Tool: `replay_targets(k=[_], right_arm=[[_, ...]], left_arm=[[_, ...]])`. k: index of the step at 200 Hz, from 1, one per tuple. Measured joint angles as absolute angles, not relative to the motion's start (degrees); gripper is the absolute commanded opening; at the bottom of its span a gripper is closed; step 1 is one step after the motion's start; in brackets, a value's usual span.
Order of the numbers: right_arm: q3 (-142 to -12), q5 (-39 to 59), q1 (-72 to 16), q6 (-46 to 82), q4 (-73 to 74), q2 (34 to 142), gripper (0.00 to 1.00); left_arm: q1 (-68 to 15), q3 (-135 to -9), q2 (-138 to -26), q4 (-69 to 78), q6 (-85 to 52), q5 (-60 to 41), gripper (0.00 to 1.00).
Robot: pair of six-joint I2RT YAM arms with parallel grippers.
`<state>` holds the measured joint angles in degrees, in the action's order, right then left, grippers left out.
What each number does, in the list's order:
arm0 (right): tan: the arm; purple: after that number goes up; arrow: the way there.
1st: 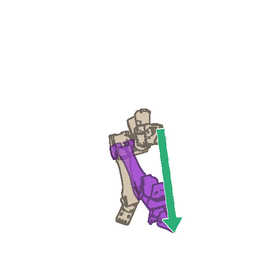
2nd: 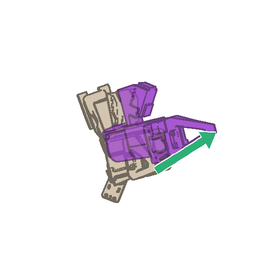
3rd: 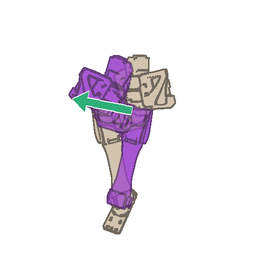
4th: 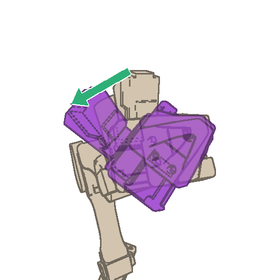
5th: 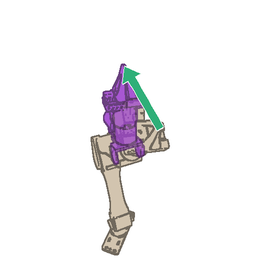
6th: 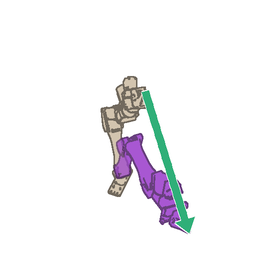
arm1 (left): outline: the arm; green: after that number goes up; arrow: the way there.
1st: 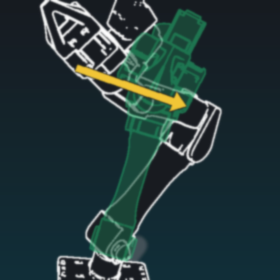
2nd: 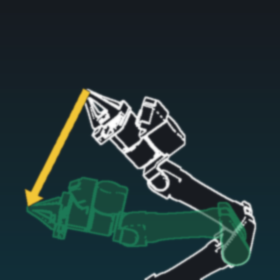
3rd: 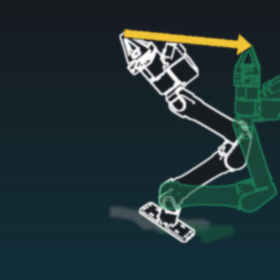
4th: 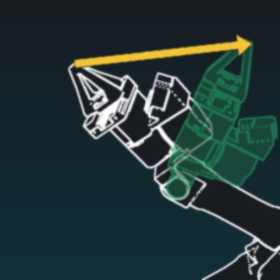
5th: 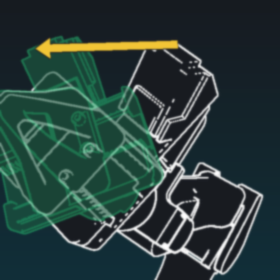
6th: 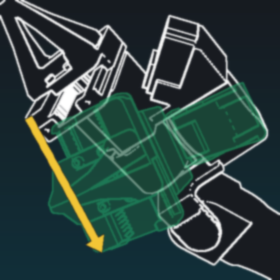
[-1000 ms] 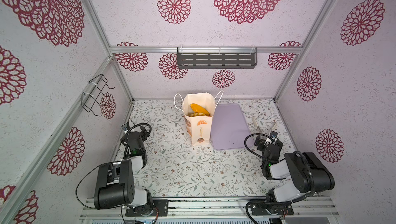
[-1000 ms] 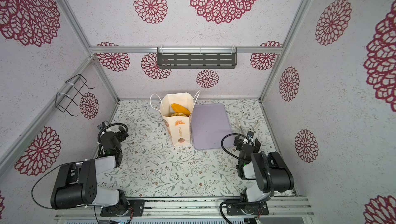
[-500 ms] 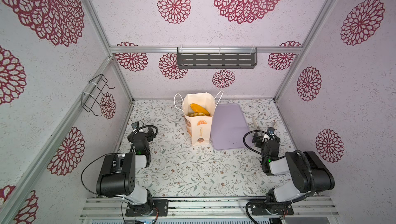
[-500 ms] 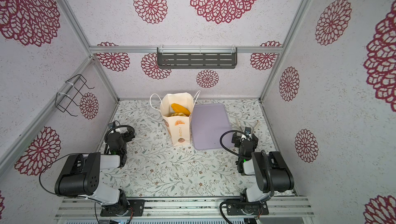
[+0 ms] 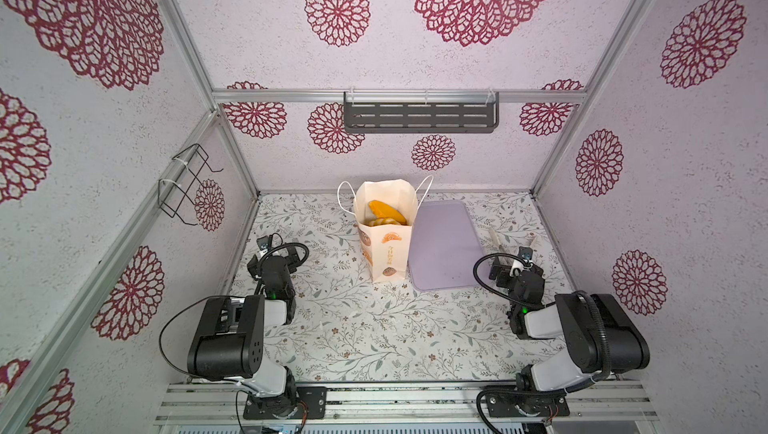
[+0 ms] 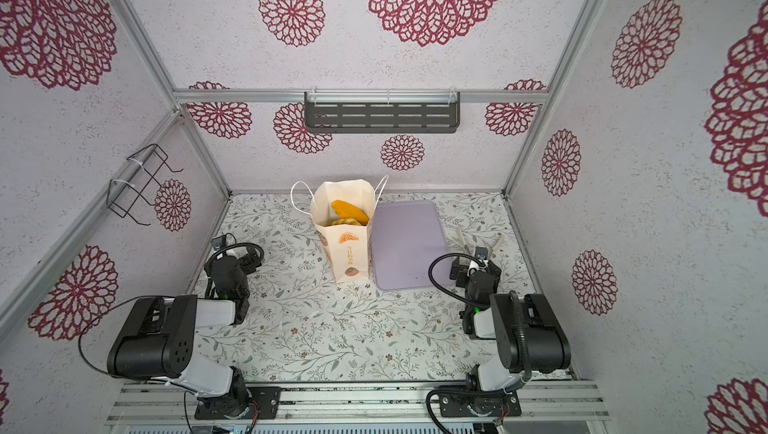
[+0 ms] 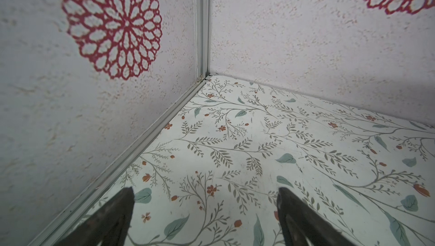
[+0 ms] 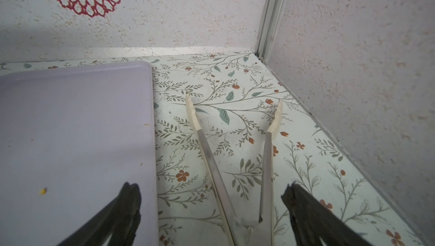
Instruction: Place the fake bread into the paper bag
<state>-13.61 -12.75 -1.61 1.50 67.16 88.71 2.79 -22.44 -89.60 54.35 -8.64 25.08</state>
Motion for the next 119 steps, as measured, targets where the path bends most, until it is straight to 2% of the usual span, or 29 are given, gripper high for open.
replay_targets(k=[119], right_arm=[[-13.7, -12.8, -1.6, 1.5, 66.7, 88.7, 0.99]], left_arm=[[1.1, -21.6, -90.1, 58.0, -6.8, 28.4, 0.97]])
